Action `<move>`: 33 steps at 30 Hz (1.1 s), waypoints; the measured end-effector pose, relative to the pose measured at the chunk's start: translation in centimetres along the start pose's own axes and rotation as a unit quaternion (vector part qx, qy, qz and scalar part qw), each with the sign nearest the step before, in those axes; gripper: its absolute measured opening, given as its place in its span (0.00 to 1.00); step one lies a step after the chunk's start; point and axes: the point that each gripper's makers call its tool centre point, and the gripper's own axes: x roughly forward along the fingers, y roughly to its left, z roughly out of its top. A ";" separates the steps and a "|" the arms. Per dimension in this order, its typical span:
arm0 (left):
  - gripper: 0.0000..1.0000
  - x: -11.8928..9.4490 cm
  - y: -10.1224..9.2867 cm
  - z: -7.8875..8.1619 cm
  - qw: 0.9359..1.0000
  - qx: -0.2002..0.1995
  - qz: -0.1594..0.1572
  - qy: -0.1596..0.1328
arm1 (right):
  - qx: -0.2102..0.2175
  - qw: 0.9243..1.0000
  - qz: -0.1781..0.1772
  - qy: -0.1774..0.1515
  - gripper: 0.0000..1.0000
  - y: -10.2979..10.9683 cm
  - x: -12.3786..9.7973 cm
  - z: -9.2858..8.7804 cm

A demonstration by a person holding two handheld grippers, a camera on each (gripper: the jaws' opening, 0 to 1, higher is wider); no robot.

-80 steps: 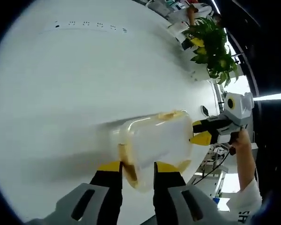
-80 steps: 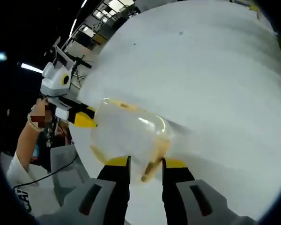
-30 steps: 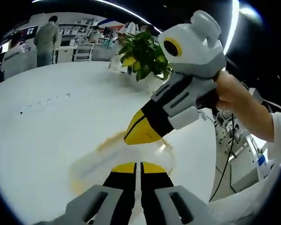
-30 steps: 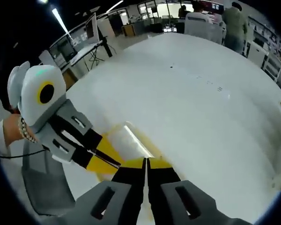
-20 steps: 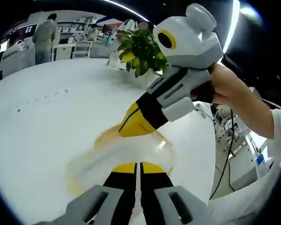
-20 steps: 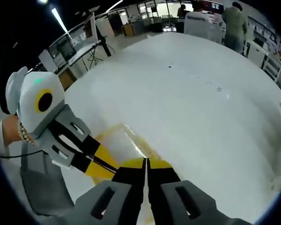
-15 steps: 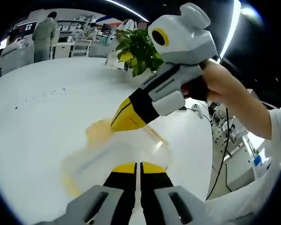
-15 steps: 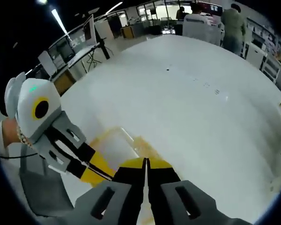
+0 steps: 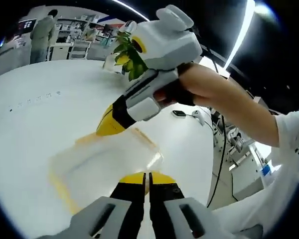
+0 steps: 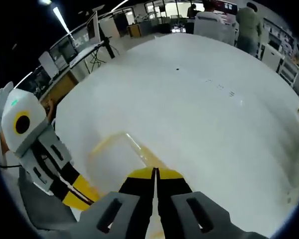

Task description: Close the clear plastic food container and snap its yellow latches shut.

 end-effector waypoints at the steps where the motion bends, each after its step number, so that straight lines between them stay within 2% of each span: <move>1: 0.00 0.0 -0.1 -0.2 1.000 0.006 0.000 0.004 | 0.000 1.000 0.000 0.001 0.00 0.0 0.0 0.0; 8: 0.00 0.0 -0.6 -1.5 1.000 0.000 -0.007 0.011 | 0.000 1.000 0.000 0.003 0.00 0.0 -0.2 -0.3; 11: 0.00 0.1 -1.4 -2.1 0.999 -0.038 -0.027 0.006 | 0.002 1.000 0.002 0.002 0.00 0.0 -0.3 -0.3; 15: 0.00 0.5 -0.4 -3.7 1.000 -0.006 0.002 0.024 | 0.001 1.000 0.003 0.001 0.00 -0.1 -0.3 -0.2; 17: 0.00 0.8 -0.4 -4.2 1.000 -0.009 0.005 0.026 | 0.003 1.000 0.003 0.000 0.00 -0.2 -0.2 -0.1; 19: 0.00 0.8 0.3 -4.1 1.000 -0.005 0.014 0.016 | 0.003 1.000 0.004 -0.001 0.00 -0.3 -0.2 -0.1; 23: 0.00 1.0 0.1 -4.2 1.000 -0.019 0.012 0.003 | 0.004 1.000 0.007 -0.004 0.00 -0.3 -0.1 0.0; 26: 0.00 1.2 0.1 -4.9 1.000 -0.006 0.023 0.012 | 0.003 1.000 0.009 -0.004 0.00 -0.4 -0.1 0.1; 29: 0.00 0.7 -0.9 -4.2 1.000 0.020 0.007 0.012 | 0.001 1.000 0.011 -0.002 0.00 -0.3 0.0 0.0; 33: 0.03 -0.6 -2.1 -0.9 0.999 0.022 -0.013 -0.043 | -0.016 1.000 0.020 0.007 0.00 -0.3 0.0 0.0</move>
